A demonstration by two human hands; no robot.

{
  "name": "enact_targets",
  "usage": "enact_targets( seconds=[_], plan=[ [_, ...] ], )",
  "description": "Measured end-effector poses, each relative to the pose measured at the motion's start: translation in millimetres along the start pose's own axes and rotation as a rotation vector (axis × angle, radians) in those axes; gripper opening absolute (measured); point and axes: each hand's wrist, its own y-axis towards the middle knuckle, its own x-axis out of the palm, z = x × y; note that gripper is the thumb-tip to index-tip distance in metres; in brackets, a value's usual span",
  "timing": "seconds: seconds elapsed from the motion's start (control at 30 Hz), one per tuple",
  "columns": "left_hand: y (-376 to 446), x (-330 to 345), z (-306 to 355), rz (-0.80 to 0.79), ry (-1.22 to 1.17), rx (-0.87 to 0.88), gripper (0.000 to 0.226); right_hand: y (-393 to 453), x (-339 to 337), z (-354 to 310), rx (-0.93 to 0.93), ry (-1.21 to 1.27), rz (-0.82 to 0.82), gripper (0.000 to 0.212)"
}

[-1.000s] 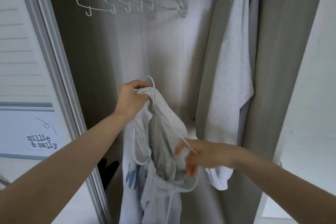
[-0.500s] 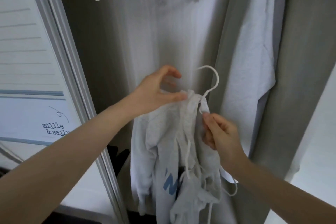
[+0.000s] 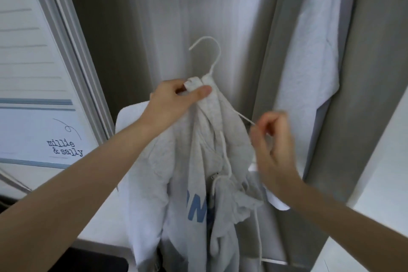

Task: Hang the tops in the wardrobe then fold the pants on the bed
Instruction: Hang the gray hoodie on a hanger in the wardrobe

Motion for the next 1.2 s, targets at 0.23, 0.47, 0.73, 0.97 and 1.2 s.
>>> enact_targets(
  seconds=[0.23,0.47,0.73,0.97,1.2],
  plan=[
    [14,-31,-4,0.031,-0.436,-0.176,0.051,-45,45,47,0.457,-0.023,-0.772,0.037],
    [8,-51,-18,0.112,-0.486,-0.161,0.029,-55,49,14,0.356,0.090,-1.209,0.042],
    [-9,-86,-42,0.162,-0.378,-0.138,0.038,-29,-17,30,-0.090,-0.919,-1.324,0.051],
    [-13,-87,-45,0.138,-0.080,-0.030,0.047,43,-57,0,-0.387,-1.110,-1.064,0.016],
    [-24,-44,-47,-0.063,0.206,0.034,0.053,86,-70,-32,-0.461,-0.977,-0.881,0.017]
  ],
)
